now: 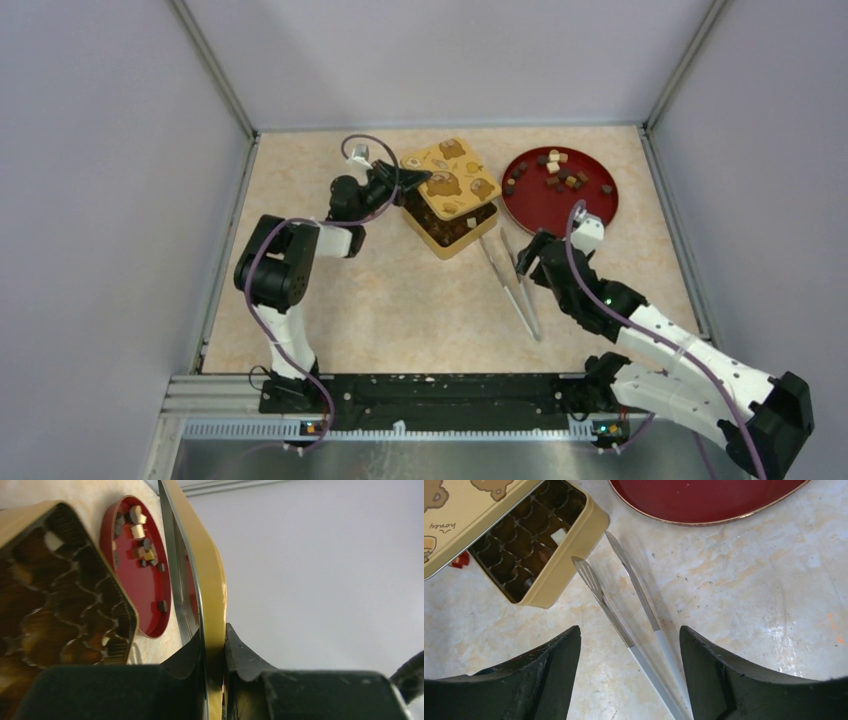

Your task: Pack the chocolate

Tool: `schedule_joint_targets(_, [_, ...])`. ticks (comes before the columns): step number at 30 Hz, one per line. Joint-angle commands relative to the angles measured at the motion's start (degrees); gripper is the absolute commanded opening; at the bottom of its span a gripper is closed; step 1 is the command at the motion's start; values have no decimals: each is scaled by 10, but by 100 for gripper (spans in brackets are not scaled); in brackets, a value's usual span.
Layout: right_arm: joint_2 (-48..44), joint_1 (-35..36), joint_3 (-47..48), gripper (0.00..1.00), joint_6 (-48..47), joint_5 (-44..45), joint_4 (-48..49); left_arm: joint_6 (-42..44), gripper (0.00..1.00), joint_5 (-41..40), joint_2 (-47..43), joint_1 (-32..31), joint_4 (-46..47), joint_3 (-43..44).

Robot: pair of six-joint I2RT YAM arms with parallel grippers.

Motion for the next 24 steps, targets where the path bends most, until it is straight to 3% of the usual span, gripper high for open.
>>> schedule_joint_targets(1, [18, -2, 7, 71, 4, 14, -17, -30, 0, -22, 36, 2, 91, -20])
schedule_joint_targets(12, [39, -2, 35, 70, -12, 16, -5, -11, 1, -33, 65, -10, 49, -24])
schedule_joint_targets(24, [2, -2, 31, 70, -5, 20, -13, -21, 8, -5, 95, -3, 49, -38])
